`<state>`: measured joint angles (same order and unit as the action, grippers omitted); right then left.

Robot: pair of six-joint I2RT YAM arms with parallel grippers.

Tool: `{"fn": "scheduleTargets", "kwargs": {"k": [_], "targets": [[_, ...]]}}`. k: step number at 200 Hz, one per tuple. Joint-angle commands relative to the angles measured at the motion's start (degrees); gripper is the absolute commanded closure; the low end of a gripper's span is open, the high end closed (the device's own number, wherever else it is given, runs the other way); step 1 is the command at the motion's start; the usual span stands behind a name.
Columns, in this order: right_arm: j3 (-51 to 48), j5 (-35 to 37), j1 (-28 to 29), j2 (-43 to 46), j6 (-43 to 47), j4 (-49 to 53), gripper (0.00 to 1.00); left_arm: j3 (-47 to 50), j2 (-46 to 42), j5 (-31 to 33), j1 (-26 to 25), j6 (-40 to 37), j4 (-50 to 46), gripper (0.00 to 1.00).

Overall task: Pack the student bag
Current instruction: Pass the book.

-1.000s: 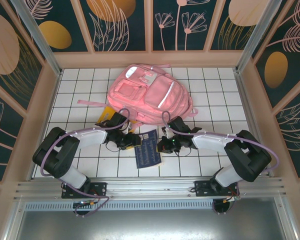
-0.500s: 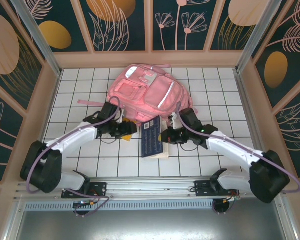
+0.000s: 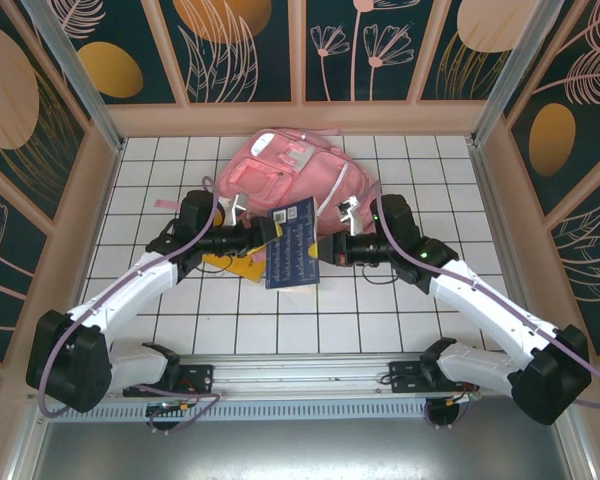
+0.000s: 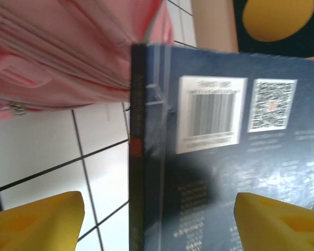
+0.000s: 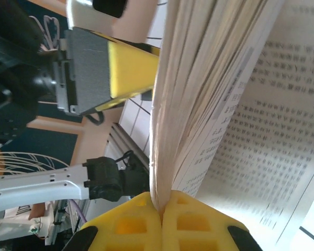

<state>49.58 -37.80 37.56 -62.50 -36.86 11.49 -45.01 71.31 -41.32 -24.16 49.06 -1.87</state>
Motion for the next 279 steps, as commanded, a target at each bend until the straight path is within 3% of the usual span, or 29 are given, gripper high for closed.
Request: {"fn": "scheduleTargets", "kwargs": {"k": [1,37,59,71,100,118,136,156,174,208,250,279], "targets": [[2.3,-3.0,-0.4,2.0,-1.0,-6.7,1.0,2.3,0.5,-6.9,0.1,7.1,12.8,0.24],[1.3,-3.4,-0.6,2.3,-1.6,-10.7,1.0,4.7,-0.5,-9.4,0.0,14.6,25.6,0.25],[1.0,-3.7,-1.3,1.0,-1.2,-10.8,1.0,5.8,-1.7,-10.7,0.1,19.2,34.3,0.31],[0.8,-3.5,-1.8,0.2,-1.0,-10.8,1.0,5.4,-2.4,-11.0,0.0,19.7,35.6,0.4],[1.1,-0.7,-3.5,-0.5,0.0,-8.6,1.0,3.1,-3.7,-10.6,0.1,15.7,31.7,0.73],[1.6,2.6,-4.0,-0.5,0.2,-7.0,0.85,2.1,-3.9,-9.9,0.1,13.6,29.7,0.89],[1.8,6.9,-3.9,0.0,-0.9,-7.3,0.55,1.2,-4.2,-8.1,0.1,13.1,29.4,1.0],[0.2,12.1,-3.6,1.5,-4.0,-10.4,0.26,0.2,-4.6,-4.5,0.1,13.9,31.7,1.0],[-2.5,14.1,-3.6,2.6,-8.5,-15.5,0.16,-1.4,-4.8,-0.3,0.0,15.9,35.6,1.0],[-7.2,12.0,-1.9,2.0,-18.5,-32.7,0.13,-5.1,-3.9,7.3,-0.1,19.9,41.9,1.0],[-7.6,19.5,3.6,-2.9,-22.5,-51.4,0.1,-5.9,-0.9,11.7,-1.0,26.5,51.7,1.0],[-5.9,23.7,5.0,-9.6,-26.9,-65.2,0.16,-6.5,0.2,14.5,-3.2,27.0,53.1,1.0]]}}
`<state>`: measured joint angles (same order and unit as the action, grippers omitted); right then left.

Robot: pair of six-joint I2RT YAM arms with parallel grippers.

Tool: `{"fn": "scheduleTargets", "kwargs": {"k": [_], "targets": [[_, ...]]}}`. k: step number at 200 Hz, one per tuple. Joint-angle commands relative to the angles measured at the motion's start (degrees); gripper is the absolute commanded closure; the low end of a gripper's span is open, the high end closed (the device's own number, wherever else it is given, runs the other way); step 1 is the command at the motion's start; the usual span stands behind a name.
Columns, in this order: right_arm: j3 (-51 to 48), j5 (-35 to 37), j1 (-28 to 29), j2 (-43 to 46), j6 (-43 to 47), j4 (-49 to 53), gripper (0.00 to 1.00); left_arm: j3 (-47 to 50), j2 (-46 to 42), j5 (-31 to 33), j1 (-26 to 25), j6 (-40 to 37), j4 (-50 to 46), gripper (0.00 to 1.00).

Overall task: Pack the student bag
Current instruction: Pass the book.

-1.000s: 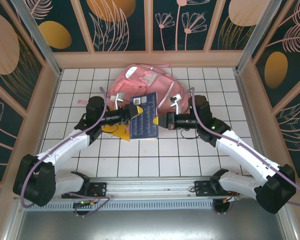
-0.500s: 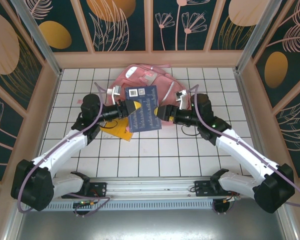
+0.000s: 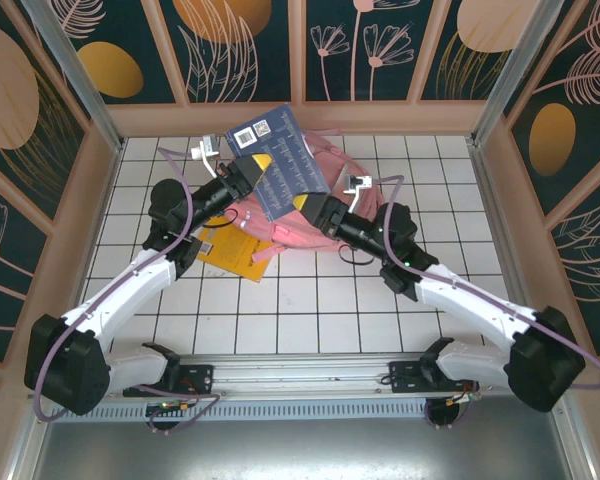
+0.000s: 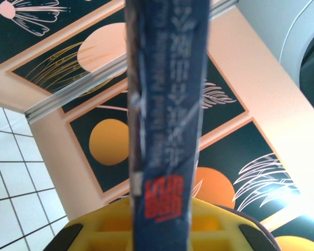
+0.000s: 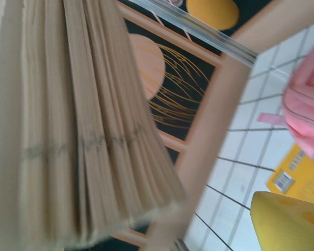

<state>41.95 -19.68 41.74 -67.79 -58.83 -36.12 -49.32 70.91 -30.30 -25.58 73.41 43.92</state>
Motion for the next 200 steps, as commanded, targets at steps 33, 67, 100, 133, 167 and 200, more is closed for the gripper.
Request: {"fn": "scheduleTargets", "kwargs": {"k": [33,67,100,133,167,200], "targets": [[2.5,11.5,2.3,-8.3,-4.6,-28.8,0.28,-1.8,-0.1,7.3,-3.4,1.2,5.9,1.0],[1.7,17.6,3.5,-8.8,-3.3,-32.7,0.51,0.1,-0.4,11.2,-4.4,1.2,6.2,1.0],[1.6,18.8,3.5,-10.4,-4.7,-34.9,0.74,-0.4,1.1,11.7,-5.0,1.2,6.1,1.0],[1.6,19.6,3.5,-9.9,-4.1,-33.5,1.0,-0.9,0.7,14.3,-5.2,-1.2,1.7,1.0],[0.5,19.5,2.3,-7.4,-3.5,-30.7,1.0,-1.5,1.2,15.1,-5.2,-3.0,-2.8,0.75],[-1.0,21.2,-3.4,2.8,-1.1,-10.7,1.0,-9.5,2.8,15.4,-5.2,-15.7,-20.6,0.34]]}}
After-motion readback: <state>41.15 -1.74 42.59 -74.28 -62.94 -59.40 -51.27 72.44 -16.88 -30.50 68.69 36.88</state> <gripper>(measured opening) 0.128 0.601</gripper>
